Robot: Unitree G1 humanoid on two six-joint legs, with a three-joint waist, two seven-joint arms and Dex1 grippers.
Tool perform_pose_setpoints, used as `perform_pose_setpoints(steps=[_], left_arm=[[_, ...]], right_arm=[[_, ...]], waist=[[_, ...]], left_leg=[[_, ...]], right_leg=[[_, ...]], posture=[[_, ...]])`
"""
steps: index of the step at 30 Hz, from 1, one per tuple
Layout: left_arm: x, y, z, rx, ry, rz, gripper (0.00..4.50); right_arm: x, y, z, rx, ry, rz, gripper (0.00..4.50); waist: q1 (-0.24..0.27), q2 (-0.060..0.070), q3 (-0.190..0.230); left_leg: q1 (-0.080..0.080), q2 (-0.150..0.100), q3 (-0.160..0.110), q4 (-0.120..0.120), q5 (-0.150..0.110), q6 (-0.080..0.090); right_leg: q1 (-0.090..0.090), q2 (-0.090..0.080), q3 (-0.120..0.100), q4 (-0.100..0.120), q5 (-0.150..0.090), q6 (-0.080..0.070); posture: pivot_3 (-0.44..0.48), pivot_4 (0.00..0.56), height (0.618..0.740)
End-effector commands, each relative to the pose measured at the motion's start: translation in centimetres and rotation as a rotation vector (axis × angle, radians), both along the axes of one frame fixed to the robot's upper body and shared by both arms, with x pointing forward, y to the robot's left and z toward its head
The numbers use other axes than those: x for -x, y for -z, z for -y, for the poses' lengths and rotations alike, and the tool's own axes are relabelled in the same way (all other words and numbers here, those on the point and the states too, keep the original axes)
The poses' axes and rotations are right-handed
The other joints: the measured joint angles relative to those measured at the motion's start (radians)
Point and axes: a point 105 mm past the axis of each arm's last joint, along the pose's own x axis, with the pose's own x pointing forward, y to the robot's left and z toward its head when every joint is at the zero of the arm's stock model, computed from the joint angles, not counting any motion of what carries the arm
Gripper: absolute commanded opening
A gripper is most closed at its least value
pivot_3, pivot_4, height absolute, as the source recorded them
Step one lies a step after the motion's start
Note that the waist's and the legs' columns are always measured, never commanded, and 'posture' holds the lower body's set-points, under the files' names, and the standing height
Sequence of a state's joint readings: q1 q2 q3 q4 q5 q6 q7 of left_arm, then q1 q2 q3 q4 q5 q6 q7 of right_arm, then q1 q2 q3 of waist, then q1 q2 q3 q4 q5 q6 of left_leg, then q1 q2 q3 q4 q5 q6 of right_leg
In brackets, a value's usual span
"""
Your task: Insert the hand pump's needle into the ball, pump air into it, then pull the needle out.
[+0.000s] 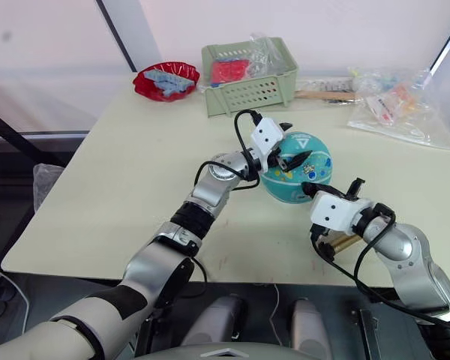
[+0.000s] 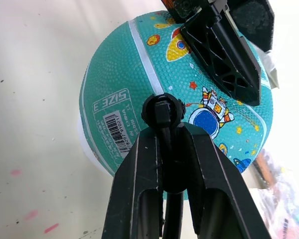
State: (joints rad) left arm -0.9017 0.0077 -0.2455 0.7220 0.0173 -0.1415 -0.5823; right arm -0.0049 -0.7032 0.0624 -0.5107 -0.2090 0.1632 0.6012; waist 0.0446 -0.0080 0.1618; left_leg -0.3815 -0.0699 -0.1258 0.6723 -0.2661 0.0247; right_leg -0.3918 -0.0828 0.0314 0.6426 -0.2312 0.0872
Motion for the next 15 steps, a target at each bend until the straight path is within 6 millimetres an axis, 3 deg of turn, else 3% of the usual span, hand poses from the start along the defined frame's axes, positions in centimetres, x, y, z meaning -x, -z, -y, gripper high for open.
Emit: perform_pose_setpoints(steps=[1,15], left_arm=[[-0.68,6.77,-2.51,-0.156,-0.114,-0.169,4.50],[-0.88,7.27,-2.89,-0.164,-0.134,-0.176,4.50]], right_arm=[[2.14,-4.79,-1.14,-0.045,-0.101,0.153,0.06],[3.02,-5.22,-0.86,-0.025,-0.115,0.146,0.06]], waist=[[0.004,0.000,0.000],[0.010,0.000,0.000]], left_leg=[[-0.001,-0.001,-0.001,0.000,0.000,0.000],[-0.003,-0.011,-0.009,-0.001,0.001,-0.001]], right_leg=[[0.000,-0.001,-0.001,0.000,0.000,0.000],[0.000,-0.006,-0.007,-0.001,-0.001,0.001]], posture=[[0.000,0.150,0.737],[0.000,0.150,0.737]])
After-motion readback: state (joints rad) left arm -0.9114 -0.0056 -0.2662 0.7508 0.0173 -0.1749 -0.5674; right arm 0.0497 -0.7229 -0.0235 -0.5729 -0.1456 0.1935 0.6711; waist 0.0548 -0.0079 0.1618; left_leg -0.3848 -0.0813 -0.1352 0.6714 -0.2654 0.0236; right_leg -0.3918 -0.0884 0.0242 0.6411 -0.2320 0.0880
